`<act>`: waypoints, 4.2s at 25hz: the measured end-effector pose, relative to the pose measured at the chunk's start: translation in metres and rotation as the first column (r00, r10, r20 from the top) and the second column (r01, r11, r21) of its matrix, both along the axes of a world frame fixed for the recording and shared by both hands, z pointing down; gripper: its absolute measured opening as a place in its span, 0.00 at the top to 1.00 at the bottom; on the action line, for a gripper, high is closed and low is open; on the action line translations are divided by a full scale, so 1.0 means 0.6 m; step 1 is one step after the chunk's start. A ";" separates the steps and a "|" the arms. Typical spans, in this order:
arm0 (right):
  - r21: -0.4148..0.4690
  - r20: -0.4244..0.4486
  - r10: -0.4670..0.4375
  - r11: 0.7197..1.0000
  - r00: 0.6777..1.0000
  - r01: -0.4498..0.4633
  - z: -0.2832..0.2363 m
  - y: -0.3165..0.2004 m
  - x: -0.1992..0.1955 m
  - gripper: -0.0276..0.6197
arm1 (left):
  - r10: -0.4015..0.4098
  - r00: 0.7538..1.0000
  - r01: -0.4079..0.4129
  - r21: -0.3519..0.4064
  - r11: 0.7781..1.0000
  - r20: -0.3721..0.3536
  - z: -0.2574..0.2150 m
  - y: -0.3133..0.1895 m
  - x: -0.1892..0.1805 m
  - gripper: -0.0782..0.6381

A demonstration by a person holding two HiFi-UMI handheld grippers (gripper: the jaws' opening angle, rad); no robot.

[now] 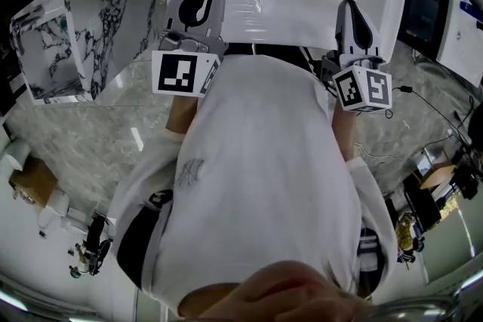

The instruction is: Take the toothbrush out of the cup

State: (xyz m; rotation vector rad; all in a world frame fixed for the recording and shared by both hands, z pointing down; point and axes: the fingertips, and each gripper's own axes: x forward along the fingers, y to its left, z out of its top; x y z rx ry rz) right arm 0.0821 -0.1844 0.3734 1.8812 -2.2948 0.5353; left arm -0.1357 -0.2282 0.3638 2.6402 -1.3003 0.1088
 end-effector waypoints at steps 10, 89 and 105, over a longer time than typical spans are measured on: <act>0.015 0.012 0.001 1.000 1.000 -0.001 -0.007 0.007 0.008 0.93 | -0.008 1.000 0.008 0.006 1.000 0.000 -0.009 0.008 0.006 0.87; 0.047 0.064 -0.081 0.996 0.995 0.078 -0.038 -0.010 0.102 0.93 | -0.144 0.988 0.140 0.060 0.988 0.063 -0.062 -0.019 0.038 0.87; -0.011 0.055 -0.070 0.997 0.996 0.071 -0.020 -0.010 0.097 0.93 | -0.115 0.991 0.111 0.061 0.992 0.074 -0.034 -0.101 0.036 0.64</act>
